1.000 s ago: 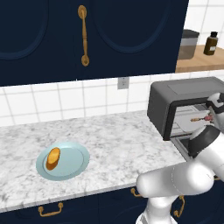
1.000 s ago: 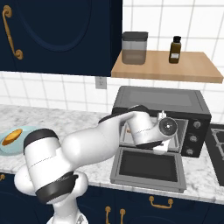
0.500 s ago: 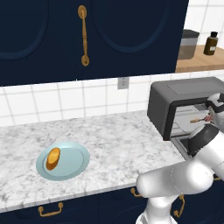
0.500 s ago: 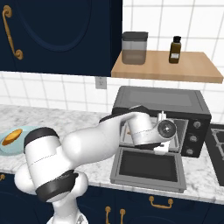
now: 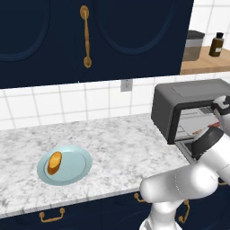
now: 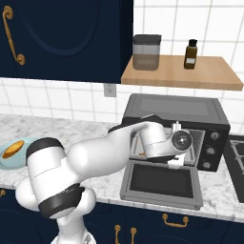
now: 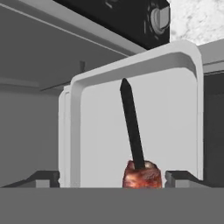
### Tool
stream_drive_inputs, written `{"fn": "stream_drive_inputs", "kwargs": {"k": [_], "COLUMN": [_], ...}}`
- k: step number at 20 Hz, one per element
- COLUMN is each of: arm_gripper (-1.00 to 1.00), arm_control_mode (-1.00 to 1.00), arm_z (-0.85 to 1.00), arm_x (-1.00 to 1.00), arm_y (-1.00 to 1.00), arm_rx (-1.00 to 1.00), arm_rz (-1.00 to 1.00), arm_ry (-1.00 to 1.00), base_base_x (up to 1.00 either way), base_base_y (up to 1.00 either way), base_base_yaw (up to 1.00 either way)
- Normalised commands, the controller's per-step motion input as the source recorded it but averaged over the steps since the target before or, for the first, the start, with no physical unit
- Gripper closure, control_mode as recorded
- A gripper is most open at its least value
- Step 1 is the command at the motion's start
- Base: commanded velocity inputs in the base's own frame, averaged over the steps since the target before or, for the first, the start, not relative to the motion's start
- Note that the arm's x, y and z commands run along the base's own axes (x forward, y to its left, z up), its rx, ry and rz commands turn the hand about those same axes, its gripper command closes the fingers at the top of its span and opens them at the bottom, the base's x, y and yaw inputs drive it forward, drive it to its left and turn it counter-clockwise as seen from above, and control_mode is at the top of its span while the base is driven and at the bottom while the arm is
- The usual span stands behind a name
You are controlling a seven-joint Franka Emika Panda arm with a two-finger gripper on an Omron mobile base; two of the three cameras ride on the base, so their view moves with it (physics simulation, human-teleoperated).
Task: Pick up the kebab skewer and baguette bread, and place them inside the toaster oven. Close the toaster oven door and start by setting the timer.
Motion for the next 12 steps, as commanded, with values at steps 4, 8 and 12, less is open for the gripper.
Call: {"fn": "stream_drive_inputs", "kwargs": {"k": [4, 8, 12], "arm_gripper": [-1.0, -1.0, -1.0], "arm_control_mode": [-1.0, -1.0, -1.0], "arm_z": [0.24, 0.39, 0.06], "arm_x": [0.0, 0.01, 0.11], "arm_y": [-0.06, 0.0, 0.0], "arm_rx": [-0.01, 0.0, 0.0], "arm_rz": [0.0, 0.0, 0.0], "arm_ry": [0.07, 0.18, 0.1], "base_base_x": [0.0, 0.0, 0.0], "base_base_y": [0.0, 0.0, 0.0], "base_base_yaw": [0.0, 0.0, 0.0]}}
